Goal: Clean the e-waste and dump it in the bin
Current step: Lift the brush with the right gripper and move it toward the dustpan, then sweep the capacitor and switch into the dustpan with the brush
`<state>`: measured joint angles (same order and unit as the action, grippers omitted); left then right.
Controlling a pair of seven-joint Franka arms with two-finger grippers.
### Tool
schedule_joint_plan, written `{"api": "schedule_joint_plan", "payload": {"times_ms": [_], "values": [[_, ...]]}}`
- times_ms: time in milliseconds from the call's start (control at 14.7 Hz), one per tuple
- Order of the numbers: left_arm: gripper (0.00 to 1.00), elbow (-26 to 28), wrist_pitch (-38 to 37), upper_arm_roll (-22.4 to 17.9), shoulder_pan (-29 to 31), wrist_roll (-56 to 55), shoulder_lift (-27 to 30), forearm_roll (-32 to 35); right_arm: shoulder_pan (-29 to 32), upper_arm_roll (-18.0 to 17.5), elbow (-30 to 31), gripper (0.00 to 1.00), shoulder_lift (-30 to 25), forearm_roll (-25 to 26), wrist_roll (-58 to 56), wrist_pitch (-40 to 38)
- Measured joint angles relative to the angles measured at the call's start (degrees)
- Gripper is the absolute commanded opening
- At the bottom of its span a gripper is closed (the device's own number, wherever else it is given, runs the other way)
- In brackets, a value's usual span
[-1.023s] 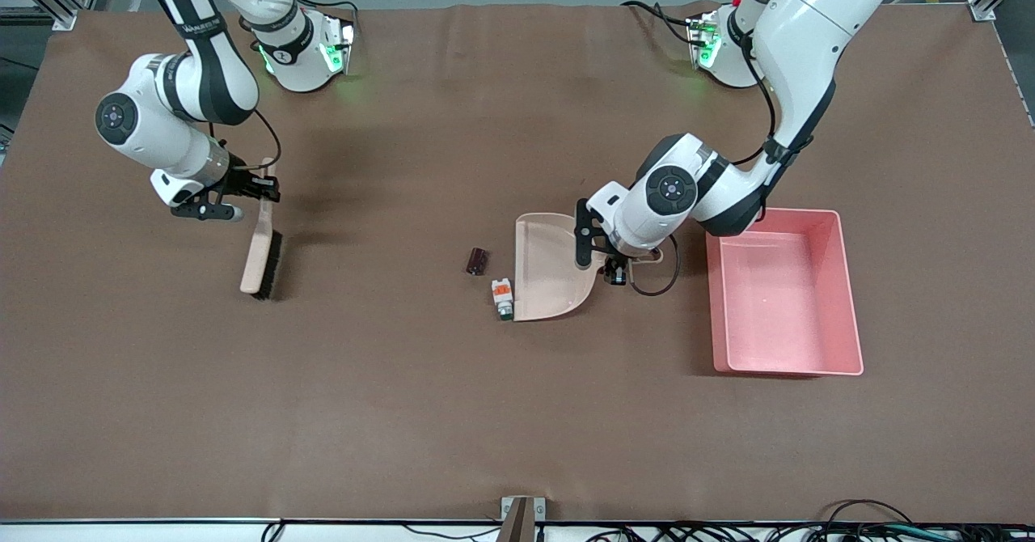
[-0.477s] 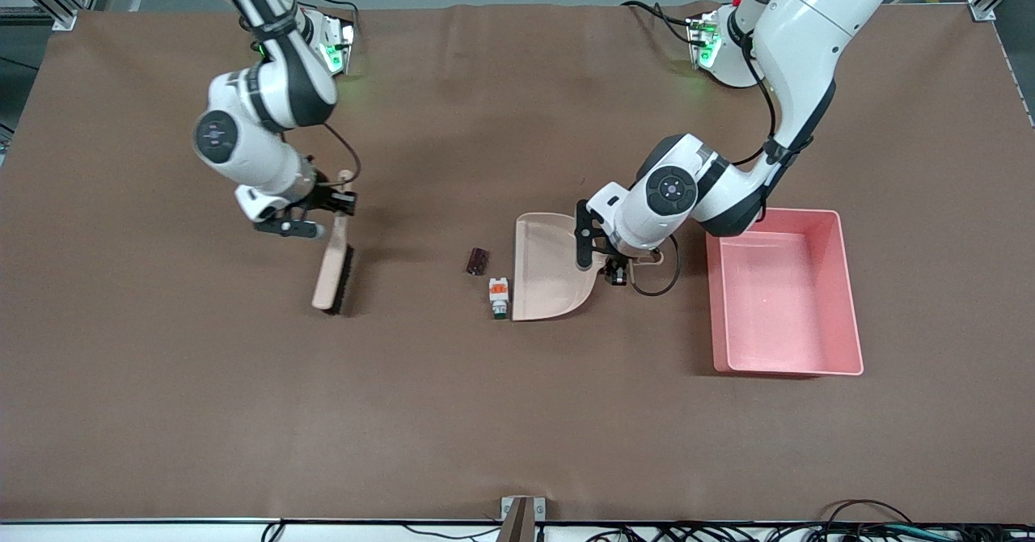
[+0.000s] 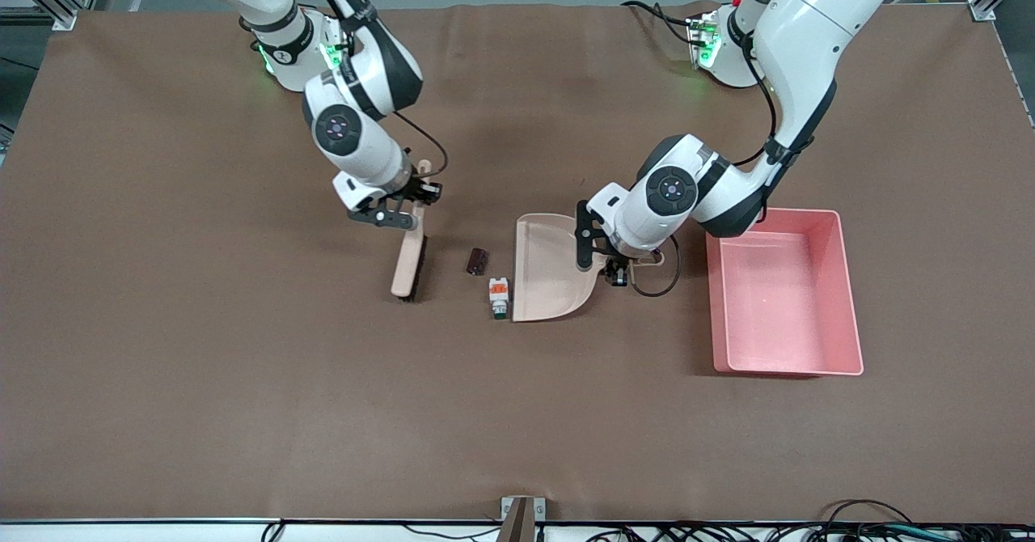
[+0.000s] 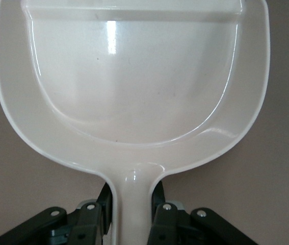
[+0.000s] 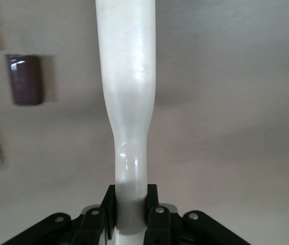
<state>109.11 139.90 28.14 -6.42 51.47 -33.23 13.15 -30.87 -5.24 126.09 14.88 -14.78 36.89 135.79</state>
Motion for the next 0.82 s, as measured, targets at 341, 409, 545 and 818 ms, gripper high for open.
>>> {"api": "schedule_joint_plan", "payload": {"times_ms": [341, 409, 545, 818], "values": [[0.02, -2.73, -5.12, 0.23, -0.48, -6.37, 0.0, 6.99, -0.53, 0.16, -9.39, 0.0, 6.63, 5.89, 0.3, -2.0], [0.02, -3.06, -5.6, 0.21, -0.81, -6.77, -0.01, 7.36, -0.54, 0.16, -10.37, 0.0, 7.56, 8.28, 0.3, -2.07], [0.02, -3.48, -5.87, 0.12, -1.18, -6.9, -0.26, 7.67, -0.71, 0.16, -11.28, 0.0, 8.75, 10.16, 0.28, -2.15], [0.01, -4.7, -5.87, 0.11, -2.51, -6.96, -1.53, 8.15, -2.68, 0.15, -11.58, 0.0, 9.4, 10.48, 0.28, -2.17]]}}
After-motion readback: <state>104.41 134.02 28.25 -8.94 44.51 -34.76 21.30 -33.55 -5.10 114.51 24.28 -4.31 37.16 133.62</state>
